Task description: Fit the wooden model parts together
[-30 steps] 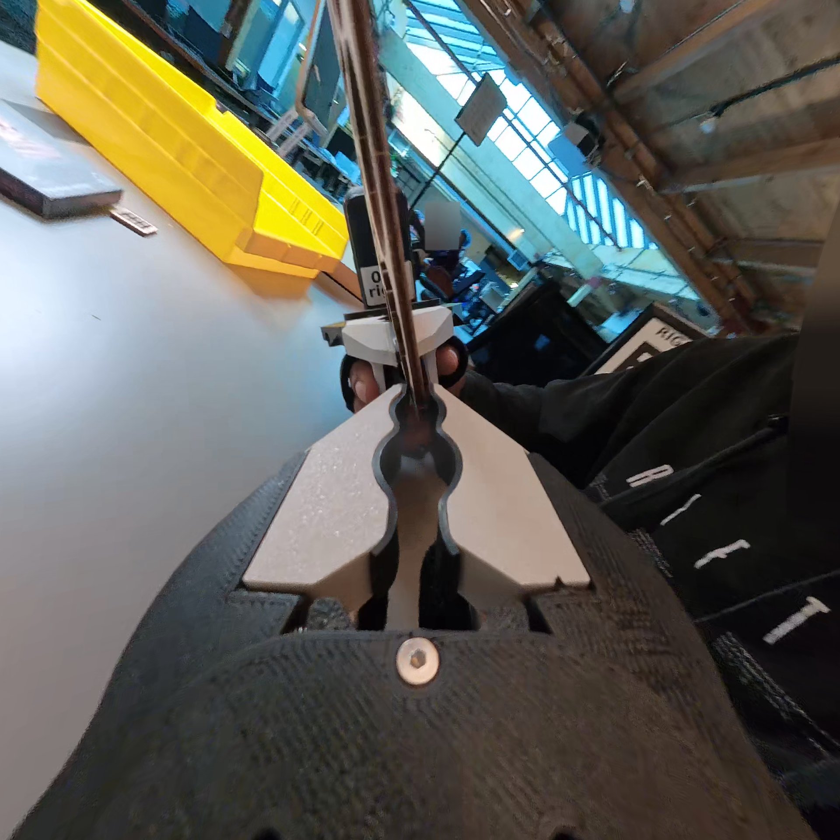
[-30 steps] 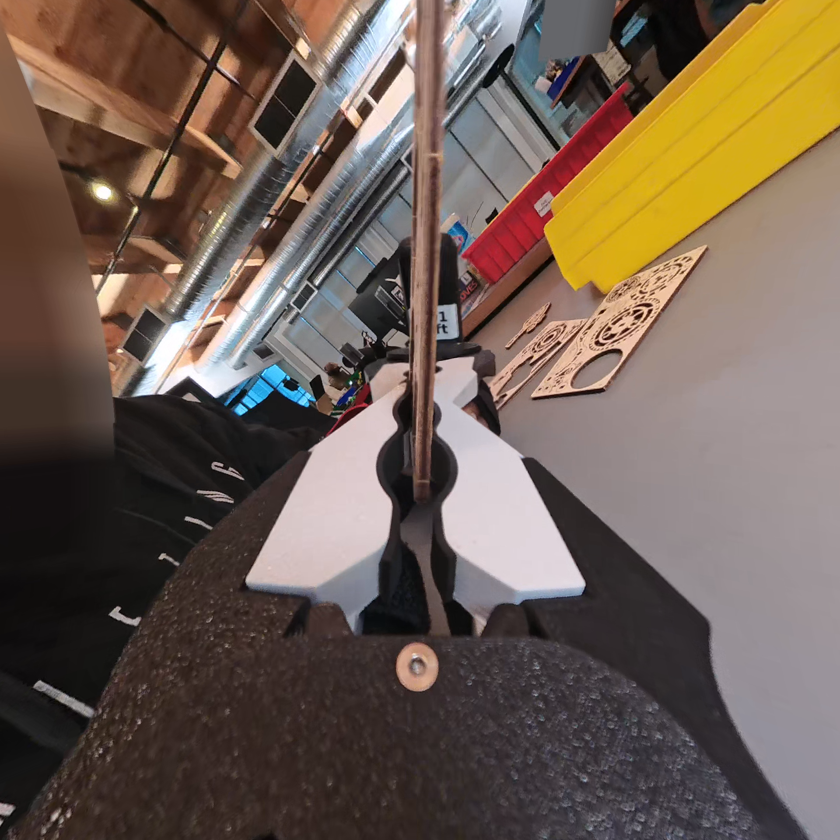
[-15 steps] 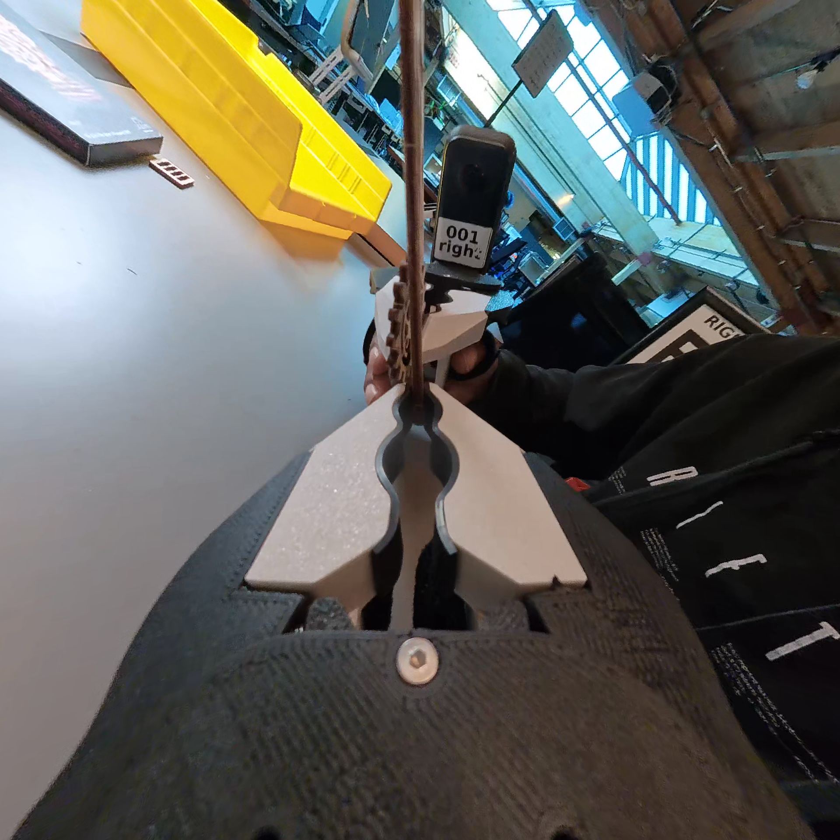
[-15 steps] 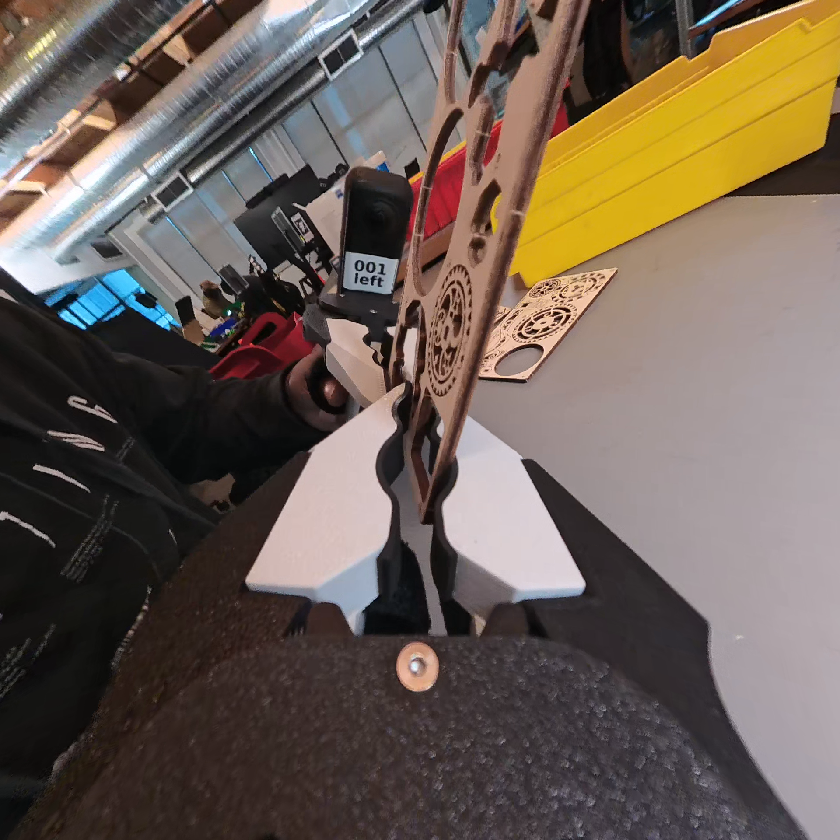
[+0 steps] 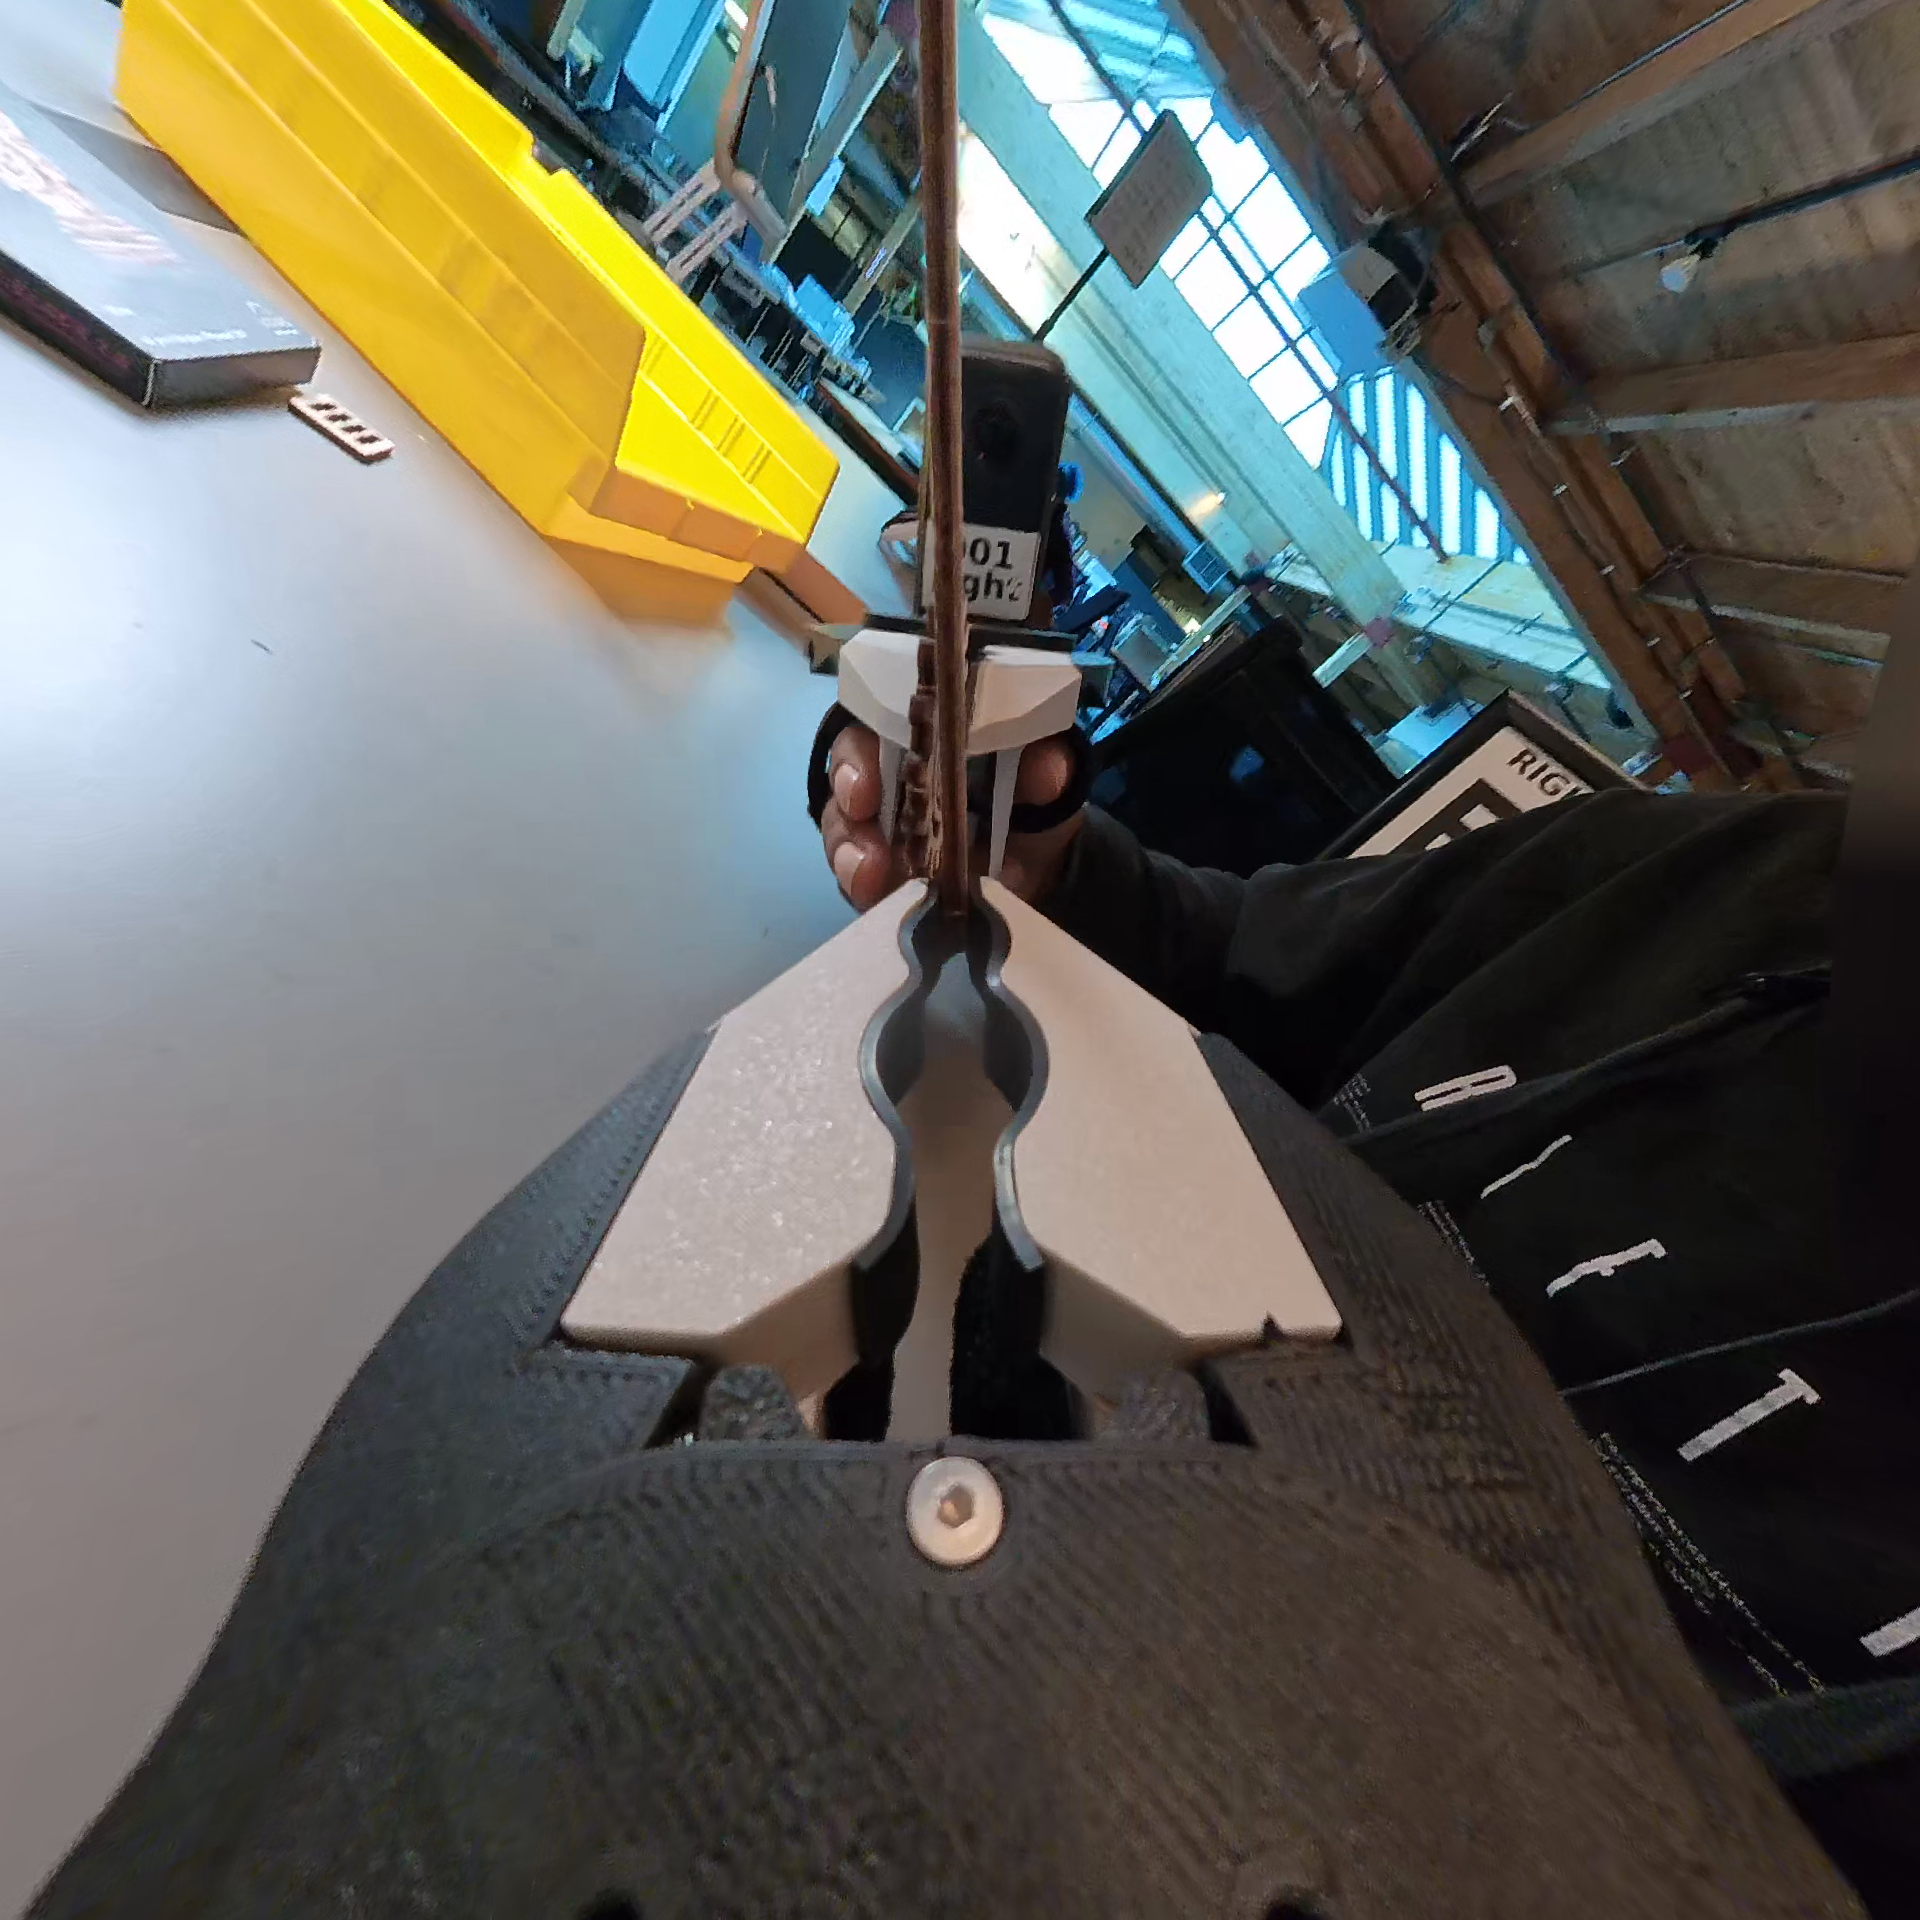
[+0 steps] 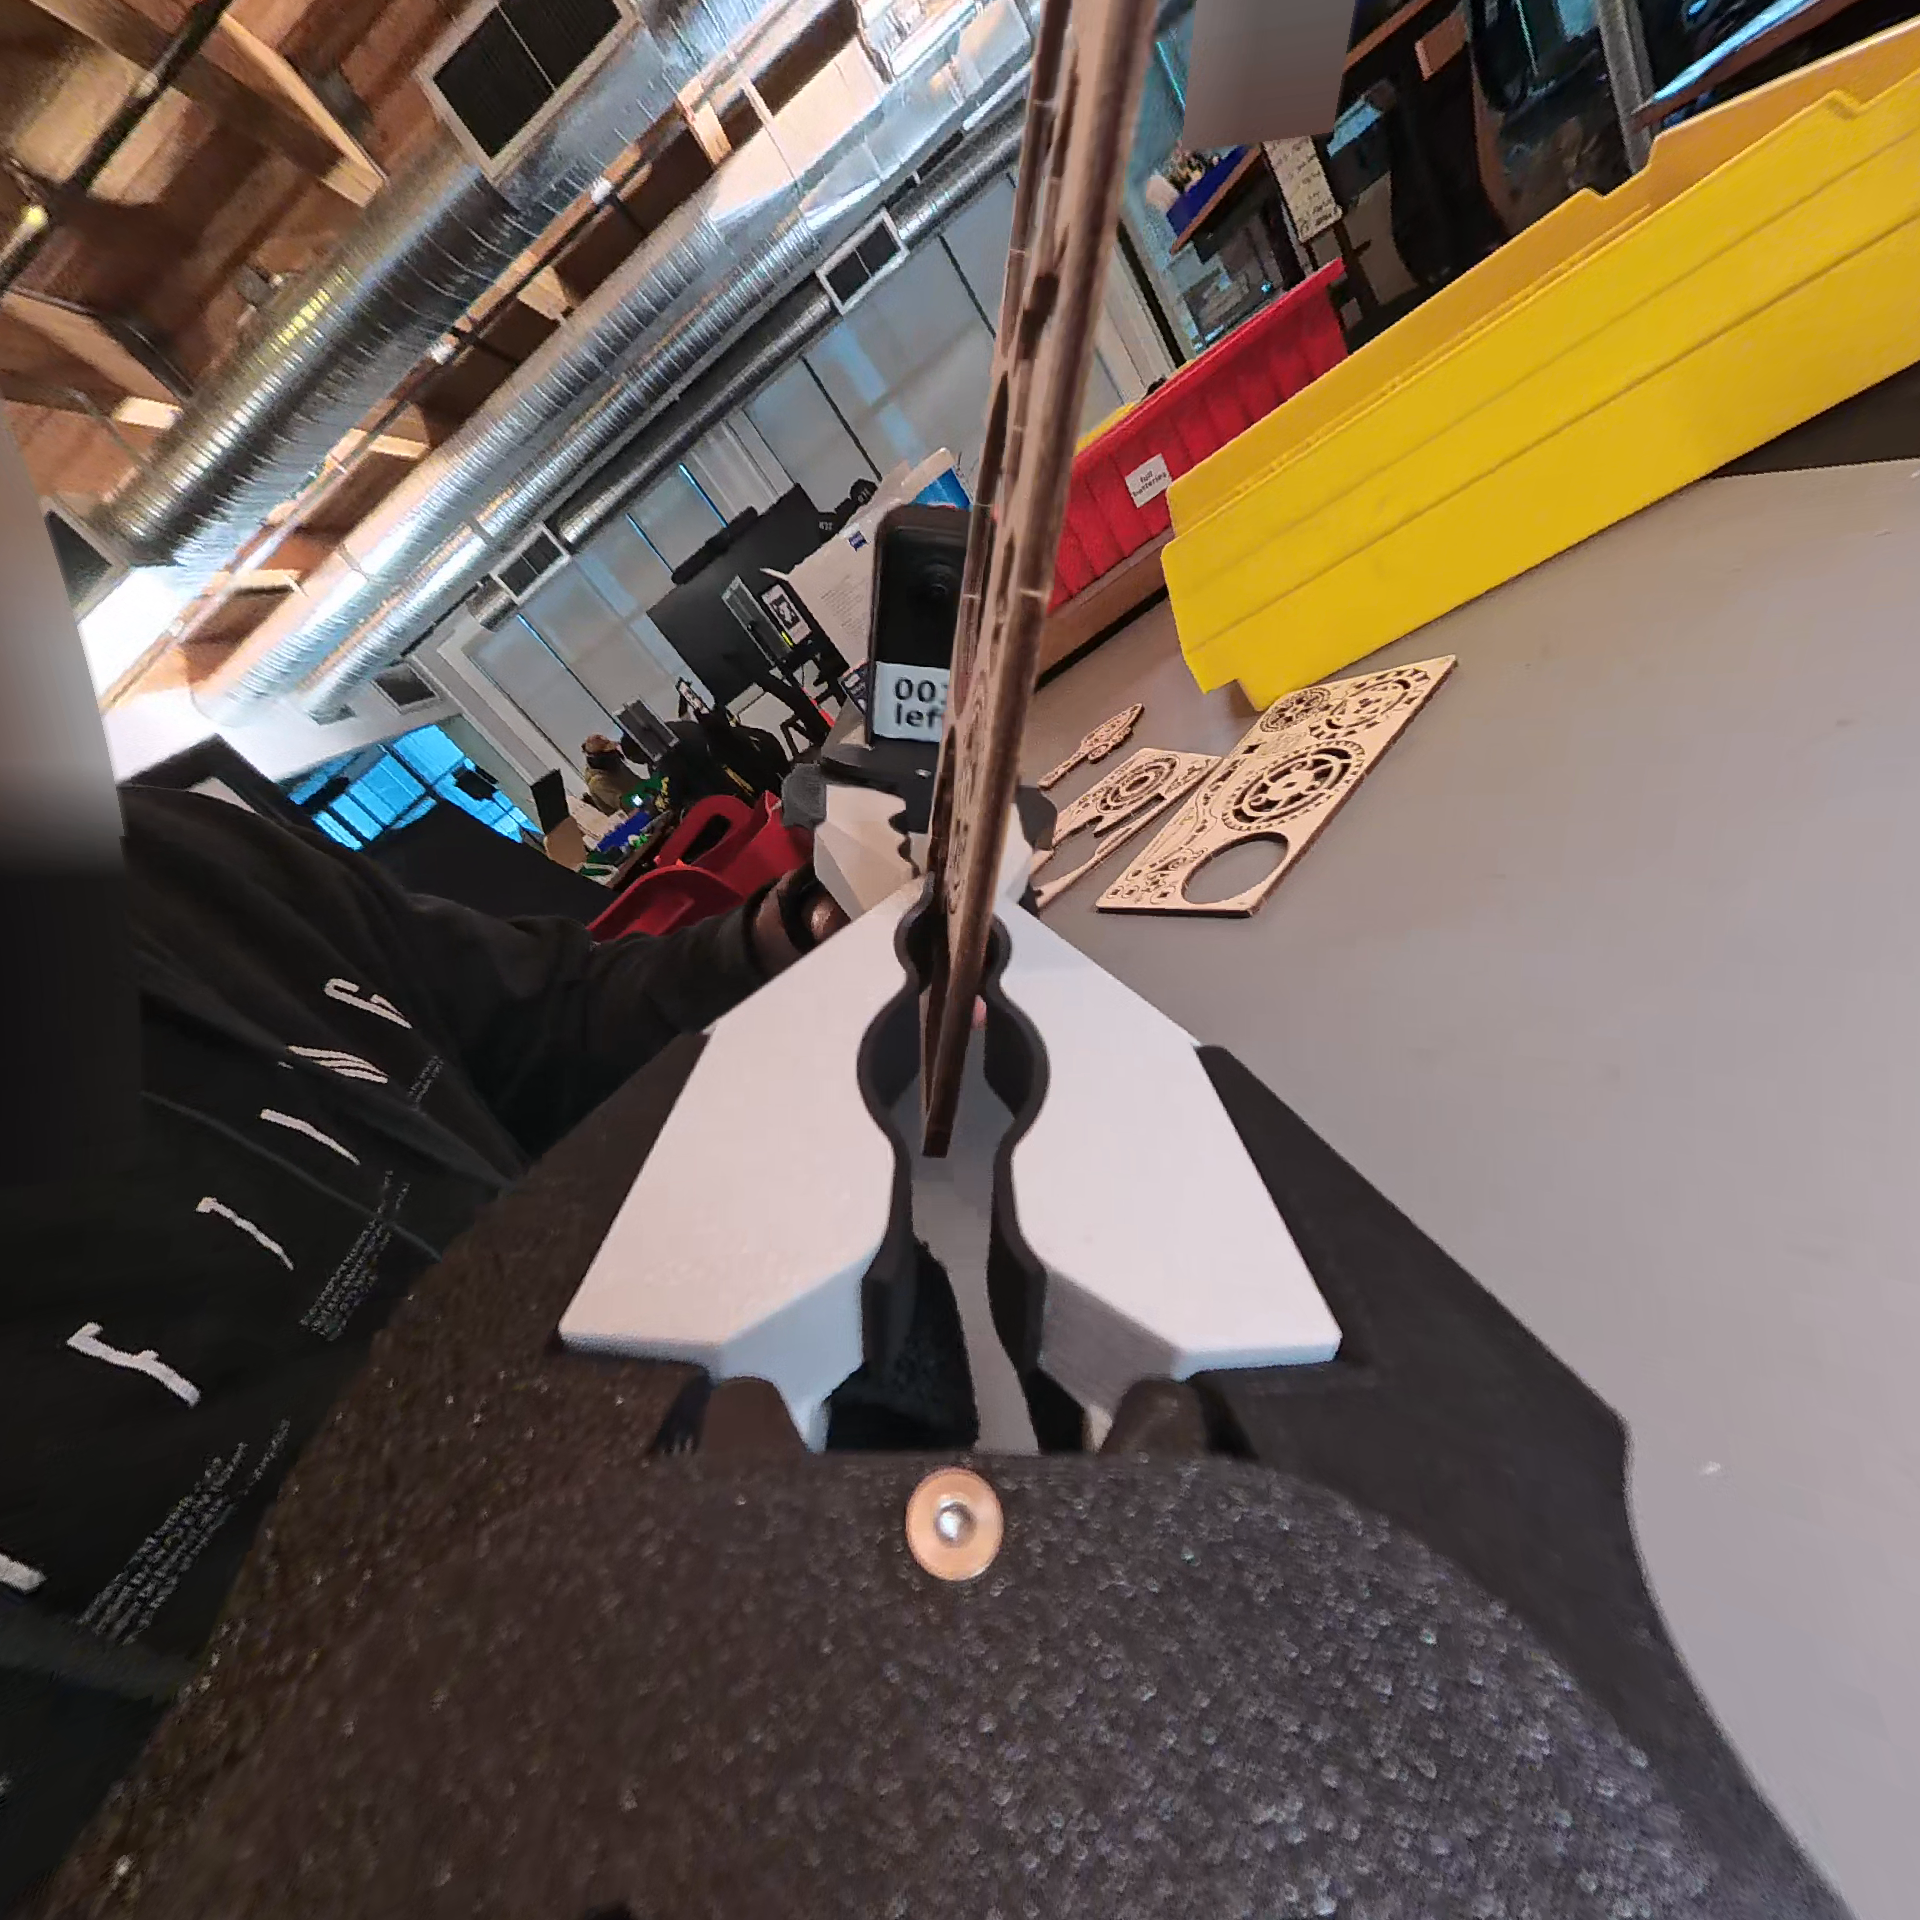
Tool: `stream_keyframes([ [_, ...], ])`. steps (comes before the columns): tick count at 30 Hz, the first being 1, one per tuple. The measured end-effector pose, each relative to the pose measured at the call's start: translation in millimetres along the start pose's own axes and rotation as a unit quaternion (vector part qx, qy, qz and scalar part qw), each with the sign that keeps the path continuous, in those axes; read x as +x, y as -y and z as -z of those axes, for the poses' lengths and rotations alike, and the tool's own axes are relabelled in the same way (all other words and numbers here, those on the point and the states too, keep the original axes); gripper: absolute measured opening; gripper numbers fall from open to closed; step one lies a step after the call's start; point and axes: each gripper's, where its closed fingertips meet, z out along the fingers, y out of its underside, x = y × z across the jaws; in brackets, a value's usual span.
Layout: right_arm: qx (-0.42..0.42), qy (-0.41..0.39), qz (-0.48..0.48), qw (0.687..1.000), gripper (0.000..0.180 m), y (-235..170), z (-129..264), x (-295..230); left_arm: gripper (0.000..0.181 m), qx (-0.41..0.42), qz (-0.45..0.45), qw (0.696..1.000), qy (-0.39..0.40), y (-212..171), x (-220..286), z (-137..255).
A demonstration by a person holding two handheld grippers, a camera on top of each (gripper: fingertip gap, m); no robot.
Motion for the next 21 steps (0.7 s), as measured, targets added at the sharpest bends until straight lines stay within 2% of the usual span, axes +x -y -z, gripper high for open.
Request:
stream_keyframes([
  [4, 0.016, 0.009, -0.012, 1.0, 0.002, 3.4, -0.7, -2.6, 0.005, 0.016, 0.005, 1.0, -0.02, 0.2, 4.4, -5.0],
  [10, 0.011, -0.043, -0.013, 0.999, 0.006, 1.8, 0.0, 11.0, 0.002, -0.003, -0.076, 0.996, 0.043, -4.0, -2.2, -9.1],
  [13, 0.017, -0.055, -0.008, 0.998, 0.007, 2.1, -0.2, 13.2, 0.002, -0.002, -0.087, 0.995, 0.057, -3.9, -6.3, -8.6],
  [16, 0.031, -0.032, 0.02, 0.999, 0.003, 7.7, -1.2, 4.3, 0.001, 0.017, -0.062, 0.997, 0.04, 1.8, -5.0, -7.3],
  [21, 0.021, 0.001, 0.01, 1.0, 0.004, 7.0, 0.0, -1.3, 0.002, 0.021, -0.054, 0.998, 0.006, 2.4, 4.0, -8.0],
])
